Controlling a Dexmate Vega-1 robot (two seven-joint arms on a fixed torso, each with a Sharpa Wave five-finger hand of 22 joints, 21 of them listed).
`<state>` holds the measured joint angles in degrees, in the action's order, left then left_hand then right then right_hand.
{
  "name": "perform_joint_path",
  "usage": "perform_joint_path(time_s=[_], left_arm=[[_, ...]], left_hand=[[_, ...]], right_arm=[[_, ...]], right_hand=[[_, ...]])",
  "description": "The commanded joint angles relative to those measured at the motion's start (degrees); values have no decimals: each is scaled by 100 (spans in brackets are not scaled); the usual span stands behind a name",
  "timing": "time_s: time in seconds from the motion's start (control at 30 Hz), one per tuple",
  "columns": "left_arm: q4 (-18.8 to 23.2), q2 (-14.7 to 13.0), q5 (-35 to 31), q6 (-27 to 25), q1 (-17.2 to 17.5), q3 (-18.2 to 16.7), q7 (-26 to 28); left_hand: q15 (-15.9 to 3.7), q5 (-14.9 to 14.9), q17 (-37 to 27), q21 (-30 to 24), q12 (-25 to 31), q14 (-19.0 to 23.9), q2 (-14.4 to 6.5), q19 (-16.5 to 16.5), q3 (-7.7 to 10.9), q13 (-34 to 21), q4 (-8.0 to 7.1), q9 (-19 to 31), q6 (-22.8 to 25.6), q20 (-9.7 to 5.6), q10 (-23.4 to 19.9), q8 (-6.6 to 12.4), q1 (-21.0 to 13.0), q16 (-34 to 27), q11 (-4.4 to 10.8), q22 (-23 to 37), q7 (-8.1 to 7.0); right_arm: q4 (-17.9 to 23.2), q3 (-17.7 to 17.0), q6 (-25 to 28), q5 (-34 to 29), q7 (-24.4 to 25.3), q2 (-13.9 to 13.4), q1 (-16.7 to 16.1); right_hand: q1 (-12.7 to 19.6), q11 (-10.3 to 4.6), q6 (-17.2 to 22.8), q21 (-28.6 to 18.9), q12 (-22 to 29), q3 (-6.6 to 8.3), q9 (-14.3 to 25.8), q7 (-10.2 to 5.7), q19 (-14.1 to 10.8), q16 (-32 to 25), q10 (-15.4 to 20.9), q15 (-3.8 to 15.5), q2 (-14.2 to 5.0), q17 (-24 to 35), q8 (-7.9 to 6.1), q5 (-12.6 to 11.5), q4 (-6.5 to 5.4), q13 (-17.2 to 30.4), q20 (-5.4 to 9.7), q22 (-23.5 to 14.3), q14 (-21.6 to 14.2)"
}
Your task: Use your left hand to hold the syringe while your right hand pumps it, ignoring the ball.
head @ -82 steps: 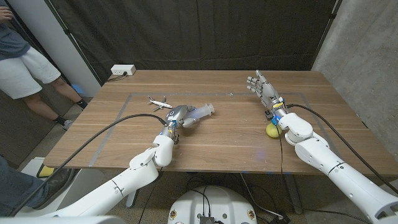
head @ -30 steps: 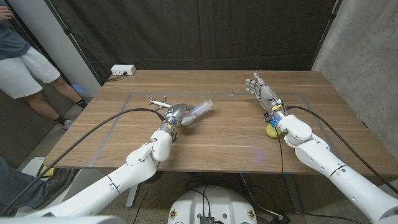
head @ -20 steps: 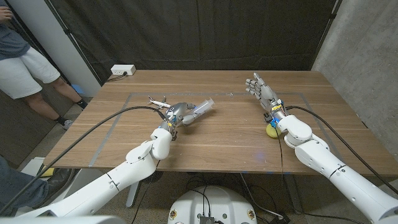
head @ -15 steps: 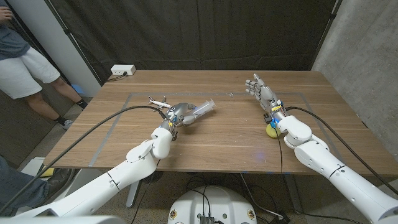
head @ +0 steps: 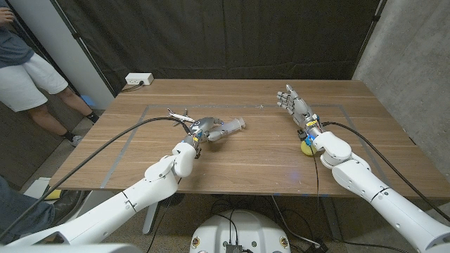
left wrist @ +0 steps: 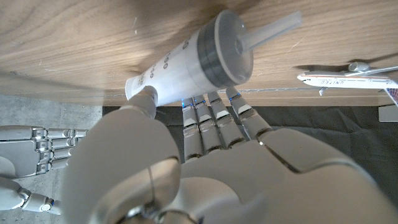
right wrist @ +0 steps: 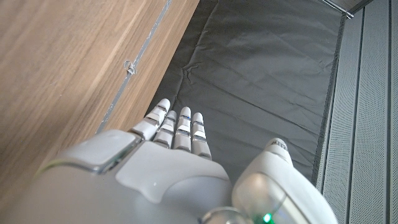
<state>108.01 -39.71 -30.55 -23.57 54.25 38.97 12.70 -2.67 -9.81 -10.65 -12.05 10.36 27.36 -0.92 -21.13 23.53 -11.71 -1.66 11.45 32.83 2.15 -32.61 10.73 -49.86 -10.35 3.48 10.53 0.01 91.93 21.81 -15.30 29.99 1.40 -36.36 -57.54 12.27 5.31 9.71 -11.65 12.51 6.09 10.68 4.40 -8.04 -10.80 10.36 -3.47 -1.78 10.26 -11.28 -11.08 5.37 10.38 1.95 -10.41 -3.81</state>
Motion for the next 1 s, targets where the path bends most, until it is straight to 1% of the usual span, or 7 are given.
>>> perform_joint_path(time_s=[0.03, 0.23, 0.47, 0.57, 0.67, 0.8, 1.0], left_arm=[[135, -61, -192, -258, -35, 71, -228], [252, -69, -186, -258, 71, -48, -41], [508, -72, 48, -67, 218, -424, 390], [522, -45, 264, 232, 318, -624, 697], [419, 34, 720, 711, 415, -864, 941], [321, 53, 1108, 1174, 435, -1042, 1067], [140, 118, 1734, 1781, 464, -1259, 1108]], left_hand=[[-176, -20, -3, 38, -1, -107, 43, 90, -32, -12, -2, 4, -76, 7, 98, -16, 49, 33, 7, 10, 8], [-141, -30, -3, 63, -5, -196, 70, 192, -67, -12, -14, 4, -257, 32, 239, -38, 93, 21, 5, 12, -12], [-107, -41, -5, 70, 15, -313, 94, 274, -117, -11, -42, 6, -561, 96, 356, -68, 168, 10, -45, 14, -16], [-101, -44, -6, 75, 12, -343, 95, 305, -129, -11, -53, 7, -606, 95, 407, -58, 190, 8, -49, 14, -43], [-99, -45, -8, 81, 18, -352, 90, 331, -136, -12, -64, 8, -611, 94, 414, -48, 208, 3, -52, 14, -46], [-82, -45, -17, 81, 25, -392, 63, 360, -157, -12, -109, 10, -612, 97, 451, -22, 273, -2, -96, 16, -30], [-49, -43, -25, 85, 34, -429, 26, 403, -181, -13, -166, 13, -593, 86, 479, 6, 353, -10, -99, 19, -34]], right_arm=[[-29, 15, -10, 9, -26, 14, -4], [19, 5, -5, -9, 13, 1, -31], [33, -46, -170, -39, 40, -5, -90], [104, -74, -129, -61, 101, -56, -140], [106, -90, -115, -16, 112, -48, -159], [114, -104, -186, -69, 136, -61, -178], [44, -173, -367, -32, 142, -30, -215]], right_hand=[[-11, -5, 33, 11, -19, -24, 8, -33, -41, 17, 26, -28, -53, 14, 6, -49, 15, 11, 73, -4, -32], [-12, -20, 33, 13, -20, -27, 8, -39, -39, 16, 29, -30, -53, 14, 6, -48, 15, 11, 70, -4, -36], [-12, -12, 34, 16, -21, -30, 9, -41, -34, 18, 30, -30, -54, 15, 6, -48, 16, 11, 65, -4, -31], [-12, -10, 32, 16, -21, -31, 9, -38, -32, 18, 34, -29, -55, 15, 7, -48, 16, 12, 65, -5, -32], [-12, -12, 34, 16, -20, -31, 9, -40, -33, 19, 37, -30, -55, 15, 6, -47, 16, 12, 63, -5, -30], [-11, -11, 39, 14, -22, -32, 9, -40, -40, 18, 35, -31, -56, 15, 5, -47, 17, 12, 70, -5, -32], [-10, -25, 41, 13, -21, -34, 9, -46, -45, 17, 43, -21, -56, 14, 5, -47, 19, 12, 70, -5, -37]])
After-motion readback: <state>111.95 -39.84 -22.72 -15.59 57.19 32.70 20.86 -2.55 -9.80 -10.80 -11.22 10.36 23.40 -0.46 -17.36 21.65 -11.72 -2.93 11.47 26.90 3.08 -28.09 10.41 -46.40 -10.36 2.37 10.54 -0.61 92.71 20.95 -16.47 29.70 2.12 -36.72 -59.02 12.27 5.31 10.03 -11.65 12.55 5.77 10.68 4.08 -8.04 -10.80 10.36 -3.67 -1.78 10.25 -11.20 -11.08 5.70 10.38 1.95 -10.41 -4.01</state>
